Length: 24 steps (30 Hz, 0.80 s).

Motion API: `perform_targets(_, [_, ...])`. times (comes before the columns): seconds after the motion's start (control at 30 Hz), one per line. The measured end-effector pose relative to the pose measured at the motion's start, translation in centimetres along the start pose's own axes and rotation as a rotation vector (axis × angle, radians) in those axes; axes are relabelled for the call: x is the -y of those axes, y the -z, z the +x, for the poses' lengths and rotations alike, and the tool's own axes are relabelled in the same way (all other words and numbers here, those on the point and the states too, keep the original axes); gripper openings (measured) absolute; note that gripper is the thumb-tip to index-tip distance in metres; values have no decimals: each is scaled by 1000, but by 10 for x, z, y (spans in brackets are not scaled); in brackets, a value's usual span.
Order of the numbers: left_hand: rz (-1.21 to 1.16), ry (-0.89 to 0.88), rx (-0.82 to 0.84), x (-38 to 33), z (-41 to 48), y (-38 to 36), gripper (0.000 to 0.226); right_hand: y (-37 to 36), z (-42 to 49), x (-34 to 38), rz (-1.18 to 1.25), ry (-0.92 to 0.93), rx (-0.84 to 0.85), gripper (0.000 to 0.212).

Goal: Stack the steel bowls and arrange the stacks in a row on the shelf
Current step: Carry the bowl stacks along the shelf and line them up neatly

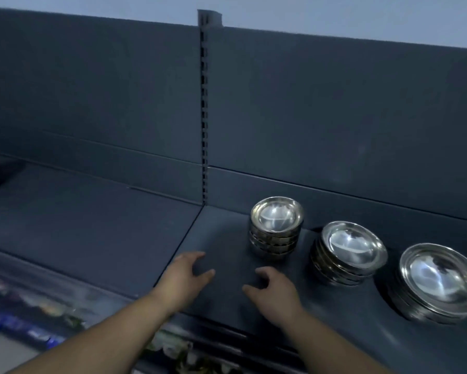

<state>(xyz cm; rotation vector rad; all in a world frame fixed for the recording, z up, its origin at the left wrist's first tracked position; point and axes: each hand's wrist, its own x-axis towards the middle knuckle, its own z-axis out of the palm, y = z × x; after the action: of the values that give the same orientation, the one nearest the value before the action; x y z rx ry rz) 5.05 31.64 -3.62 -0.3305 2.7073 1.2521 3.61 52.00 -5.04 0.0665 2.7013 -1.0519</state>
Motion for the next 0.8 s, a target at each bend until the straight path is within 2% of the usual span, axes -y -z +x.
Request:
perform_targets(0.1, [92,-4,-32,33,-27,31,55,-18,-15,25,-81,97,53,50])
perform_targets(0.2, [167,2,-86,79,-59,67,50,-43,-35,56,-213,278,96,45])
perform_targets(0.33, [236,107,-152,153,-116,130,50,-101,-67,106,-339,443,185,42])
perform_targets(0.53, [310,281,-217,288,-212,229,47,-230,-113,191,-431,490,415,38])
perform_targets(0.8, [267,472,-308,404,-296,315,49,-366,-156,295,-439,618,552,39])
